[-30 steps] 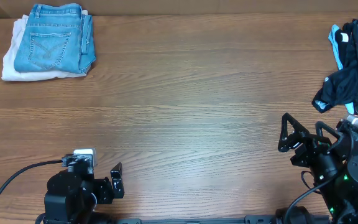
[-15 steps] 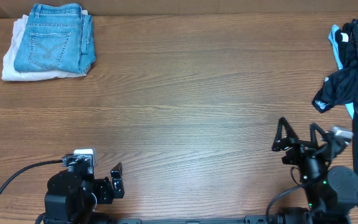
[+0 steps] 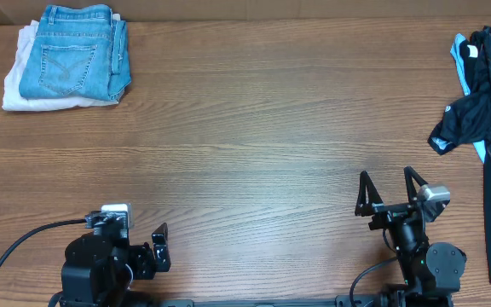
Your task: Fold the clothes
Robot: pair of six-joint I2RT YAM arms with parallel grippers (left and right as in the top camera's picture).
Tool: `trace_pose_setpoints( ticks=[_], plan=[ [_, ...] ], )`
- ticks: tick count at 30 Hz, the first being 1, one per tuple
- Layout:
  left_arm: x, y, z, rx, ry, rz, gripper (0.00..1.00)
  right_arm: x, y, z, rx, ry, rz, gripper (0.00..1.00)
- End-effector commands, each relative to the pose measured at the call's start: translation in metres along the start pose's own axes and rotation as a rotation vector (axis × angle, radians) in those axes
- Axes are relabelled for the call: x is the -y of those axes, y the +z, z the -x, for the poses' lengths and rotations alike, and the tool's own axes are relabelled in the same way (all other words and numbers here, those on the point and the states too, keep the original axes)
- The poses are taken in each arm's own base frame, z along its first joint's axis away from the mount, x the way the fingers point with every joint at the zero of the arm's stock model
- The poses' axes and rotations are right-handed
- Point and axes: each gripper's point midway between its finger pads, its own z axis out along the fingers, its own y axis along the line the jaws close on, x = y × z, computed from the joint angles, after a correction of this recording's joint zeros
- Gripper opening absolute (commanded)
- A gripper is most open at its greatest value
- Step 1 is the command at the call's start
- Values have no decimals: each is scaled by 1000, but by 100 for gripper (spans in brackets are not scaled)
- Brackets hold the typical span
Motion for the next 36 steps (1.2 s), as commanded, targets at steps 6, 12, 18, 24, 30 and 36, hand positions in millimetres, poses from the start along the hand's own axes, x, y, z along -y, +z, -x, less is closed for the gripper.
trace_pose_setpoints(
  ticks=[6,12,18,24,30,36],
  plan=[
    [-1,0,0,-1,2,8,100,29,-2,8,97,74,-171,100],
    [-1,0,0,-1,2,8,100,20,0,4,84,71,-134,100],
    [-1,0,0,-1,2,8,100,21,4,-15,53,72,-117,100],
    [-1,0,0,-1,2,8,100,16,6,-25,14,7,-87,100],
    [-1,0,0,-1,2,8,100,17,6,-26,11,-42,-90,100],
    [-1,0,0,-1,2,8,100,17,6,-25,11,-38,-90,100]
  ],
)
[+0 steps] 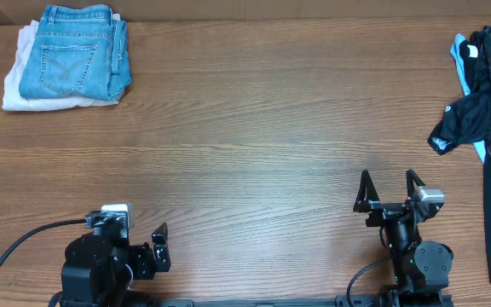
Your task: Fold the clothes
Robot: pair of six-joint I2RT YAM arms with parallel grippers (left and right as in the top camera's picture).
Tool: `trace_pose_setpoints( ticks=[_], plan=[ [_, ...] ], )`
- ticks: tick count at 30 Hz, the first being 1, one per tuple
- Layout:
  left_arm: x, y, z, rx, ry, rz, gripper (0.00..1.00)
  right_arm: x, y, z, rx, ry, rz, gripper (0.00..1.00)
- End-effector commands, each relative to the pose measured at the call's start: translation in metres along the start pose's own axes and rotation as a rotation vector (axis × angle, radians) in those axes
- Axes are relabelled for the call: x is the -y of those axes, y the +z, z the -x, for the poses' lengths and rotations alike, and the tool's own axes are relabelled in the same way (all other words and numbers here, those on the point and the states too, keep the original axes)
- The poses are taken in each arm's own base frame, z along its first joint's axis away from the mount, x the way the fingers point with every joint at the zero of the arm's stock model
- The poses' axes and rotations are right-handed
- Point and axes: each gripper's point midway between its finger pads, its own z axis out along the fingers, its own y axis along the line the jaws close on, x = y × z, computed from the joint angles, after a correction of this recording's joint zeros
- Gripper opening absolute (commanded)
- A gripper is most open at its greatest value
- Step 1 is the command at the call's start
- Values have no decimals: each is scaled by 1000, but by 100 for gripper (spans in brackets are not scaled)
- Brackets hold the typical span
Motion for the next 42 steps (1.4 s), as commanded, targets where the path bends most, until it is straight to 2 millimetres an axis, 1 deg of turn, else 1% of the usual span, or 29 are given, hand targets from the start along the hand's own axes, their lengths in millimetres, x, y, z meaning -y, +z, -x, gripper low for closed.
trace_pose_setpoints(
  ticks=[1,28,30,31,32,35,37,38,42],
  plan=[
    [-1,0,0,-1,2,8,100,-2,0,-1,7,-13,12,100],
    [-1,0,0,-1,2,8,100,-2,0,-1,7,-13,11,100],
    [4,0,-1,-7,-15,-23,100,-2,0,-1,7,-13,12,100],
    [13,0,1,-1,-39,-70,100,-2,0,-1,7,-13,12,100],
    [16,0,7,21,-39,-86,100,-2,0,-1,7,-13,12,100],
    [25,-3,39,155,-26,-130,100,-2,0,-1,7,-13,12,100],
    [31,-4,58,237,24,-158,100,-2,0,-1,7,-13,12,100],
    [34,-2,64,268,55,-171,100,-2,0,-1,7,-13,12,100],
    [45,11,72,351,141,-223,100,-2,0,-1,7,-13,12,100]
  ],
)
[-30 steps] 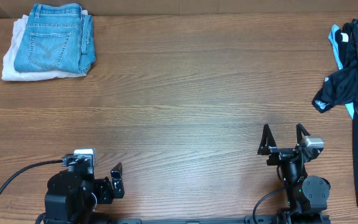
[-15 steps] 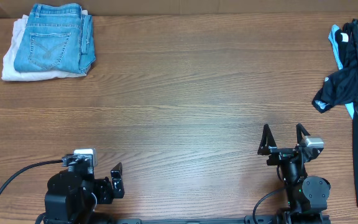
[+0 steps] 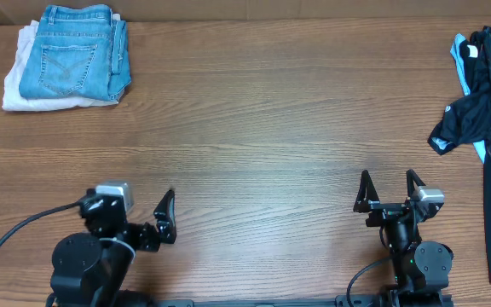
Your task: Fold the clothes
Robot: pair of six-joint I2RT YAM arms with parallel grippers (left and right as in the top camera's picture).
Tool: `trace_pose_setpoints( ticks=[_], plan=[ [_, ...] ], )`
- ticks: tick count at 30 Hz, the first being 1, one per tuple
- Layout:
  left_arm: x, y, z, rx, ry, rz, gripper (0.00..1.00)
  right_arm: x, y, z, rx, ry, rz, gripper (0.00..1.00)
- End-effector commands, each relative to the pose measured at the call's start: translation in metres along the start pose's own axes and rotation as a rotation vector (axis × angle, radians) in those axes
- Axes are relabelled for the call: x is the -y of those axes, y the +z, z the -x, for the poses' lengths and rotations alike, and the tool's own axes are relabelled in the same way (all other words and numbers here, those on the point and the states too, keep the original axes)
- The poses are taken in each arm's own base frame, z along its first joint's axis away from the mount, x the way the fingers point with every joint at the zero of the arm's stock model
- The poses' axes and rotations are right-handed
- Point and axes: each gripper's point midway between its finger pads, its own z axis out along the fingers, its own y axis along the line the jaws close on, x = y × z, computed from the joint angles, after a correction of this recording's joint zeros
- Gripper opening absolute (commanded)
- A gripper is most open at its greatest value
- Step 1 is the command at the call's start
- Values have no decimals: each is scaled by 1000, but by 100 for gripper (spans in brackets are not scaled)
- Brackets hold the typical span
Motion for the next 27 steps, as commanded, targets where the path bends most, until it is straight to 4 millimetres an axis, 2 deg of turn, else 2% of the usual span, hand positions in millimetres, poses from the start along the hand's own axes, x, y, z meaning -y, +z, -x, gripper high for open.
trace_pose_setpoints(
  ticks=[1,6,13,27],
  plan=[
    [10,19,-12,33,109,-87,100,-2,0,-1,7,-7,12,100],
    [10,38,-14,208,182,-111,100,-2,0,-1,7,-7,12,100],
    [5,42,-16,383,212,-110,100,-2,0,-1,7,-7,12,100],
    [-31,51,-38,436,194,16,100,-2,0,-1,7,-7,12,100]
  ],
)
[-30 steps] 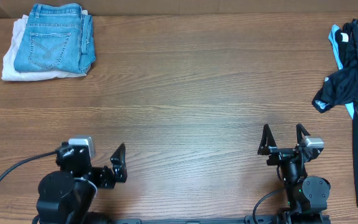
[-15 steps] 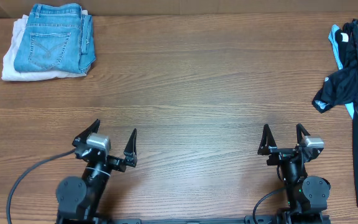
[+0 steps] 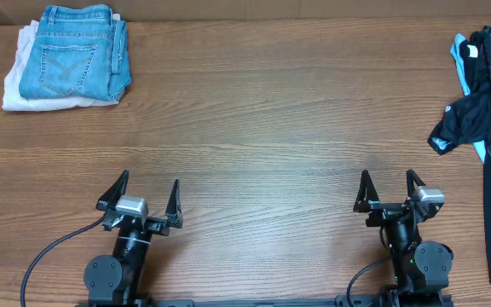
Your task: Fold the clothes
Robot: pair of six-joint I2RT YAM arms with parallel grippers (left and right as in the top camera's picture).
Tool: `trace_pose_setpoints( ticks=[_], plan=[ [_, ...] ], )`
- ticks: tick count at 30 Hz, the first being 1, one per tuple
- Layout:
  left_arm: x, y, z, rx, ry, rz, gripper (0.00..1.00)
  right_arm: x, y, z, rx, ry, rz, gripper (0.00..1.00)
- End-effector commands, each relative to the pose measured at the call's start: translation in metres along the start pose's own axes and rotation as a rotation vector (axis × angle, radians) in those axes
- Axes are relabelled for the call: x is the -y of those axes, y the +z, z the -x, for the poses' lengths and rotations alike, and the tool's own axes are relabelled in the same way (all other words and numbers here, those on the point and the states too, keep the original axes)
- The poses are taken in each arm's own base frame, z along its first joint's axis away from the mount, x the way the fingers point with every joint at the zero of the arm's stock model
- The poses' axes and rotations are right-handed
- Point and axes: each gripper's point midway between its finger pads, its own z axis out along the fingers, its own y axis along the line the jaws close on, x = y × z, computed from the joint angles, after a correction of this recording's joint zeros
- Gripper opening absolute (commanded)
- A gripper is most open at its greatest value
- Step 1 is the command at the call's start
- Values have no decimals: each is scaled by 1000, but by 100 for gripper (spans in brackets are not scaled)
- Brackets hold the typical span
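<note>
A stack of folded clothes, blue jeans (image 3: 73, 51) lying on a white garment (image 3: 17, 85), sits at the table's far left corner. An unfolded black and light-blue garment (image 3: 482, 94) lies crumpled at the right edge, with a black cloth hanging down below it. My left gripper (image 3: 140, 191) stands open near the front edge at the left, nothing between its fingers. My right gripper (image 3: 385, 191) stands open near the front edge at the right, also empty and well left of the black garment.
The wooden table (image 3: 254, 128) spans the whole view. A black cable (image 3: 54, 256) runs from the left arm's base toward the front left corner.
The left arm has turned so that its open gripper faces the far side, both fingers now showing side by side. The right arm has not moved.
At first the left arm sat folded low at the front left with its gripper turned sideways, while the right gripper stood open at the front right. The right arm shifted slightly. Then the left arm rose, and now both grippers stand open, facing forward.
</note>
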Motion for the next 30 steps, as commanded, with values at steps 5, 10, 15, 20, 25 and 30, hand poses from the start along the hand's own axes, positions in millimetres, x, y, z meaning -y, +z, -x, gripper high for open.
trace_pose_setpoints(
  ticks=[5,10,15,20,25,30],
  plan=[
    [-17,0,-16,-27,20,72,100,-2,0,-1,7,-7,11,100],
    [-24,-2,-36,-106,10,108,100,-2,0,-1,7,-7,11,100],
    [-24,-2,-36,-106,9,108,100,-2,0,-1,7,-7,11,100],
    [-24,-2,-36,-108,9,108,100,-2,0,-1,7,-7,11,100],
    [-24,-2,-36,-108,9,108,100,-2,0,-1,7,-7,11,100],
    [-24,-2,-36,-108,9,108,100,-2,0,-1,7,-7,11,100]
  ],
)
